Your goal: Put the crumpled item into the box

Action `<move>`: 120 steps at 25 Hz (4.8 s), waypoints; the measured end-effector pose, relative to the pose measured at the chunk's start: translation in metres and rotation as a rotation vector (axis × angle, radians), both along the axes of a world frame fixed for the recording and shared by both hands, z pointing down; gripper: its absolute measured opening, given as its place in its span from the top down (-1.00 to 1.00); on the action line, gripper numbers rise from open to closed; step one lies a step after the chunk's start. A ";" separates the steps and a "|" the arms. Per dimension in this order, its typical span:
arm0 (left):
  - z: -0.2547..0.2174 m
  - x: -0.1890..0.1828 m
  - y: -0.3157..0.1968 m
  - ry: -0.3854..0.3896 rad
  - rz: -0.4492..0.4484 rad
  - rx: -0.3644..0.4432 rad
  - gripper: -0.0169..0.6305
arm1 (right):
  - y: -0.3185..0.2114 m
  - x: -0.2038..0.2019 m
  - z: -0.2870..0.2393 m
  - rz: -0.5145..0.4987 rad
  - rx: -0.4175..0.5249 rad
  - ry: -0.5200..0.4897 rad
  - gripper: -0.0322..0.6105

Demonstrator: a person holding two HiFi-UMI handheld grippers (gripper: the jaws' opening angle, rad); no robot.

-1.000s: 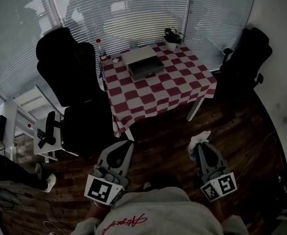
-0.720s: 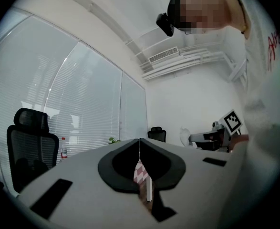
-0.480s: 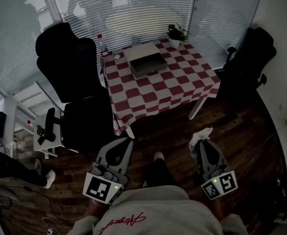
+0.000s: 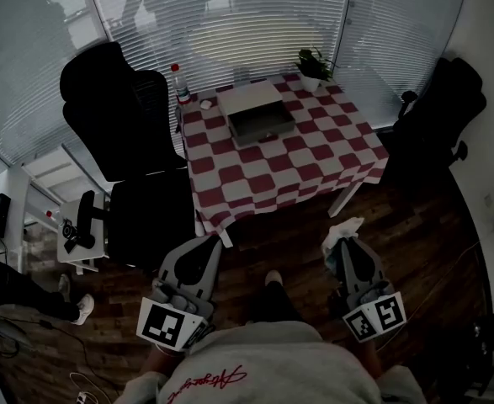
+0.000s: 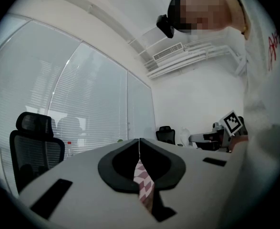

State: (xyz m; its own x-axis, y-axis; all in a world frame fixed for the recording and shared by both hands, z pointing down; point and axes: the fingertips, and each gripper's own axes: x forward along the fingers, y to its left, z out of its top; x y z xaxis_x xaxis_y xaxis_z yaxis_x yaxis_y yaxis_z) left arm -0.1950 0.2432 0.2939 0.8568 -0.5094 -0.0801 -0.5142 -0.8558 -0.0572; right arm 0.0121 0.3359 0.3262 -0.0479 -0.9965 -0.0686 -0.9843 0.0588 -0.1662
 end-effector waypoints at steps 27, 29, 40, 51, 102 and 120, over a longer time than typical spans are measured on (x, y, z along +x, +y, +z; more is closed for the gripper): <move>-0.026 0.086 -0.139 0.008 -0.105 0.047 0.89 | -0.160 0.106 -0.028 -0.095 0.040 0.010 0.80; -0.023 0.092 -0.146 -0.003 -0.113 0.033 0.89 | -0.168 0.112 -0.028 -0.103 0.042 0.016 0.80; -0.017 0.121 -0.167 -0.016 -0.150 0.007 0.89 | -0.199 0.140 -0.026 -0.148 0.049 0.011 0.80; -0.017 0.116 -0.179 -0.001 -0.185 0.035 0.89 | -0.214 0.135 -0.024 -0.188 0.046 0.011 0.80; -0.012 0.127 -0.217 -0.028 -0.214 0.004 0.89 | -0.264 0.144 -0.014 -0.229 0.066 -0.030 0.80; -0.014 0.140 -0.309 -0.006 -0.181 0.014 0.89 | -0.346 0.154 -0.026 -0.204 0.077 -0.001 0.80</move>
State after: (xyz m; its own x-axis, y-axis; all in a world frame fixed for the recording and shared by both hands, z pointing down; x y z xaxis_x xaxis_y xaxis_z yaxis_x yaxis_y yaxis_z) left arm -0.0546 -0.0657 0.2798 0.7514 -0.6546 -0.0835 -0.6597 -0.7481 -0.0716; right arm 0.1661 -0.0098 0.3005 -0.2481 -0.9580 -0.1439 -0.9505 0.2694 -0.1548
